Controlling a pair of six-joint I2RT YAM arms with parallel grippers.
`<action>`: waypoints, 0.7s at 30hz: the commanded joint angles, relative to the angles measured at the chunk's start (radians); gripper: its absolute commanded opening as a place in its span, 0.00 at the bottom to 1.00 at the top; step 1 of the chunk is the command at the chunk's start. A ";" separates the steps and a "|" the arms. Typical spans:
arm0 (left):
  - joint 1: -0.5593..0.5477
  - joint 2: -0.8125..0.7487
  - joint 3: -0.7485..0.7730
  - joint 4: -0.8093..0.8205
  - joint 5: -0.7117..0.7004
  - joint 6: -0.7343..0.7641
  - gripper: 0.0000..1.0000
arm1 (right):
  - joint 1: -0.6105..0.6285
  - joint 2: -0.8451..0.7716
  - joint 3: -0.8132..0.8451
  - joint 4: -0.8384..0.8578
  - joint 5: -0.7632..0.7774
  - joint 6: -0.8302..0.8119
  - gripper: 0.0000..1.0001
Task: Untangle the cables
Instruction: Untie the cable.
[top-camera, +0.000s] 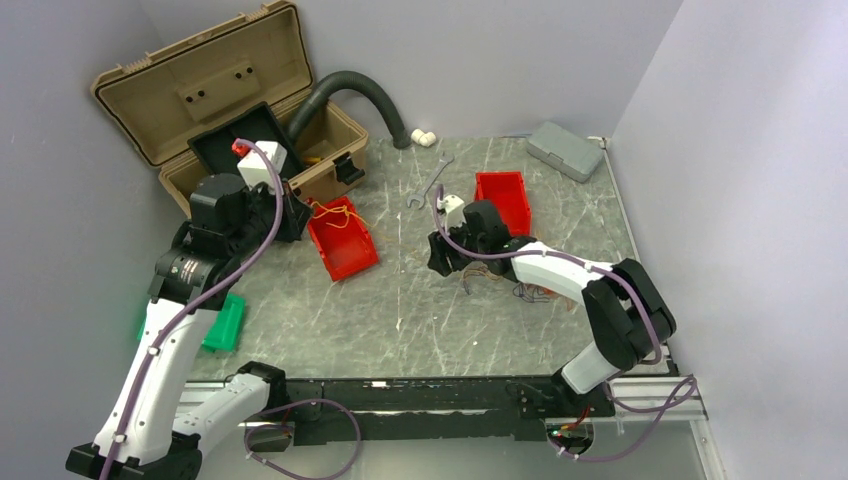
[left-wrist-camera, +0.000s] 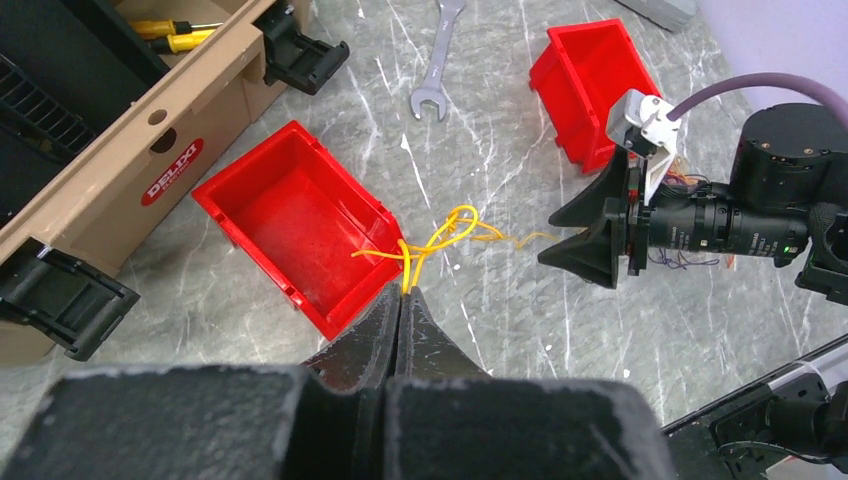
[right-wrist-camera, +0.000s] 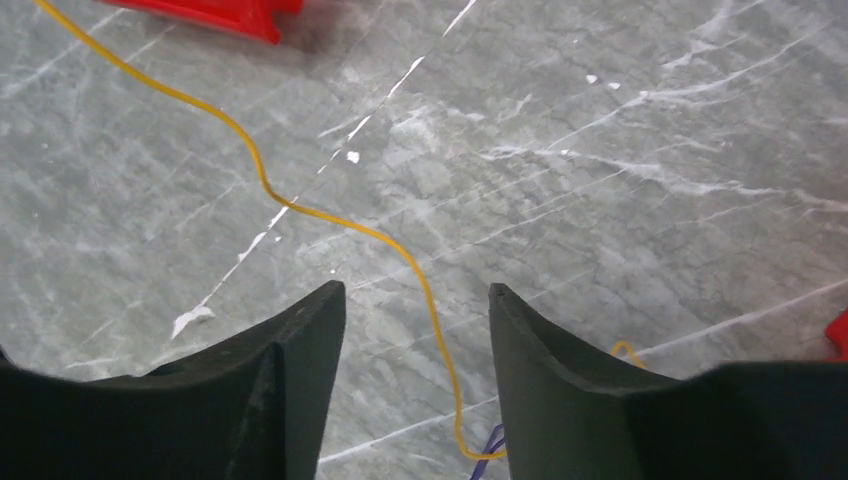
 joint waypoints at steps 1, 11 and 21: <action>0.001 0.002 0.053 -0.004 -0.013 0.029 0.00 | 0.007 -0.007 -0.005 0.056 -0.036 0.014 0.40; 0.015 -0.010 0.053 -0.123 -0.541 -0.109 0.00 | -0.141 -0.299 -0.081 -0.067 0.381 0.275 0.00; 0.036 -0.050 -0.016 -0.044 -0.453 -0.077 0.00 | -0.293 -0.553 -0.085 -0.148 0.180 0.321 0.00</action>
